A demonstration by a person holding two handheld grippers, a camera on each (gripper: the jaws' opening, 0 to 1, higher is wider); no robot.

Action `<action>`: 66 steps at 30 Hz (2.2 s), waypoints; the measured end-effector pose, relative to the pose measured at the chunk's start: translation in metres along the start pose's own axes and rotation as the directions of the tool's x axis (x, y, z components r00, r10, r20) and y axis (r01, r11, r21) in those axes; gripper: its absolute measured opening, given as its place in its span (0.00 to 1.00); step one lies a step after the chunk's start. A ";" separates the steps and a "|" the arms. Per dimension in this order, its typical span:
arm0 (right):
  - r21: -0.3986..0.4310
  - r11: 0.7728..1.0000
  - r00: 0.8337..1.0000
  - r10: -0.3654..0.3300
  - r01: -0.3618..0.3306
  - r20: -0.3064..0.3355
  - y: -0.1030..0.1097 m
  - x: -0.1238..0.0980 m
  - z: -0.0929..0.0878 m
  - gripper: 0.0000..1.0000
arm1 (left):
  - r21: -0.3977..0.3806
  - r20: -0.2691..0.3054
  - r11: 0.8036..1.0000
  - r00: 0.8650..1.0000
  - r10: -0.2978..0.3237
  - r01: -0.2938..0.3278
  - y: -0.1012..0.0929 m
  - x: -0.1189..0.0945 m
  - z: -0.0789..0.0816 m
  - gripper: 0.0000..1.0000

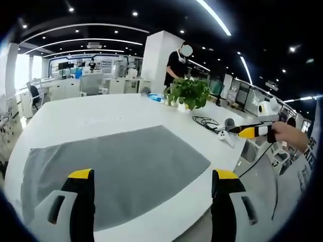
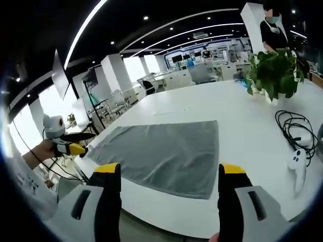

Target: Fold the towel on the table until its edges align and the towel forms a compact rectangular stack.

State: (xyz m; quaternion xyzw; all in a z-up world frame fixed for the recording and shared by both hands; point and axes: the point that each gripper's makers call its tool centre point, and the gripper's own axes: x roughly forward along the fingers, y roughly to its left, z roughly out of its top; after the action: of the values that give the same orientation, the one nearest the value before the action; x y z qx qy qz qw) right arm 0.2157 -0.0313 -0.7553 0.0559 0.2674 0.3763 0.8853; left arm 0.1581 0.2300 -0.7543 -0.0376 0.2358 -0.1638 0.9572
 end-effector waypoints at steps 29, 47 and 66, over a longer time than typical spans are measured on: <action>-0.040 0.999 1.000 -0.011 0.011 -0.020 -0.028 0.024 0.026 0.78 | 0.145 -0.161 0.950 0.954 -0.254 0.278 -0.082 0.070 -0.017 0.99; -0.085 0.996 0.996 0.004 -0.011 -0.091 -0.048 0.072 0.024 0.75 | 0.295 -0.314 0.836 0.873 -0.373 0.463 -0.127 0.115 -0.049 0.97; -0.115 0.993 0.997 -0.047 0.039 -0.063 -0.080 0.122 0.047 0.70 | 0.341 -0.288 0.767 0.837 -0.465 0.544 -0.169 0.160 -0.040 0.57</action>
State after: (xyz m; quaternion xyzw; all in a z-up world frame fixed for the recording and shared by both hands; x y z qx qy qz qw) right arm 0.3611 0.0020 -0.7919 -0.0126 0.2755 0.3733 0.8858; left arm 0.2229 0.0180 -0.8345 0.1168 0.2657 -0.4642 0.8368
